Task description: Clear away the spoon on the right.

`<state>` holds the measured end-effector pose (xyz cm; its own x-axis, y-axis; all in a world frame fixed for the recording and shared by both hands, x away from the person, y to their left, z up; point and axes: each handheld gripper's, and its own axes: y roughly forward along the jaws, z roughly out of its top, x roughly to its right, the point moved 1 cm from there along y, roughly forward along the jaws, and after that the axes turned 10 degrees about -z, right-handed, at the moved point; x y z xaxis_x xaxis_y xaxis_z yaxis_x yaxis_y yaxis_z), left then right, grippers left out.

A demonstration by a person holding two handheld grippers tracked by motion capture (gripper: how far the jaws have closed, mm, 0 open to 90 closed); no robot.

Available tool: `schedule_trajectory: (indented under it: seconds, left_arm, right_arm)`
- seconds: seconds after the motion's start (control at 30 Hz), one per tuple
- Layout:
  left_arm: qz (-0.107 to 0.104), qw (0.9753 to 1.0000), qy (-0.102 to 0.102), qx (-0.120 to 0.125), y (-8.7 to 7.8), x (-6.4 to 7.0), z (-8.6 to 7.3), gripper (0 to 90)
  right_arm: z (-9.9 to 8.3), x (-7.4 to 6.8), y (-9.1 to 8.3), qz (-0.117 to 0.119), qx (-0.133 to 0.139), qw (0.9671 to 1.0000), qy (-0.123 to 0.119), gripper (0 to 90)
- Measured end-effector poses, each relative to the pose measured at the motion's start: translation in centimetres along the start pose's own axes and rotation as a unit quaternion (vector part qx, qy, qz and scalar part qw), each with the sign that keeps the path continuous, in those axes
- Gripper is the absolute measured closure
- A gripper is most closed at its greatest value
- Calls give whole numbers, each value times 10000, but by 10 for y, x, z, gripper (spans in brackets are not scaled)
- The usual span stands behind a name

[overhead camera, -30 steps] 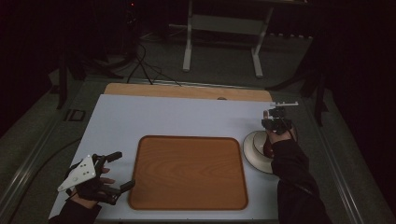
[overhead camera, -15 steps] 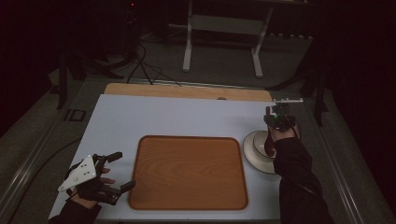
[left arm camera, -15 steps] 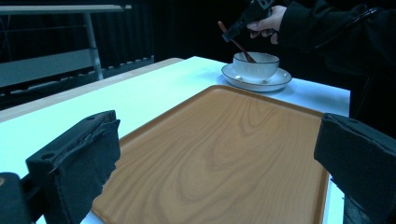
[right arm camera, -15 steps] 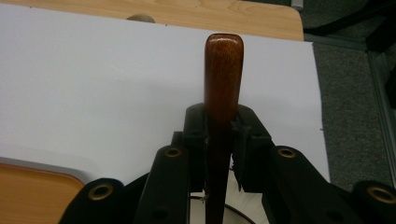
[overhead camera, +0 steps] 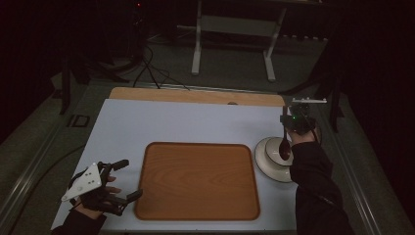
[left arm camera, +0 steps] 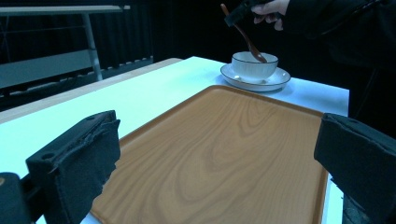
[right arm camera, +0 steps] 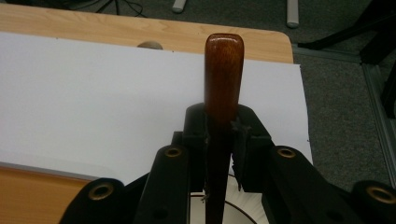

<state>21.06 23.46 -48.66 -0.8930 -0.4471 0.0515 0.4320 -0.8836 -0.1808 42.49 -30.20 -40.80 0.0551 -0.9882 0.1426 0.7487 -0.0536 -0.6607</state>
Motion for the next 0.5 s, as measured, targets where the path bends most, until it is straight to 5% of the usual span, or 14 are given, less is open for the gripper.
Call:
schedule_trajectory:
  seconds: [0.5]
  left_arm:
    - [-17,10000,3,-4,0,0,0,14]
  right_arm:
    - [12,-11,-29,-28,138,9999,84,771]
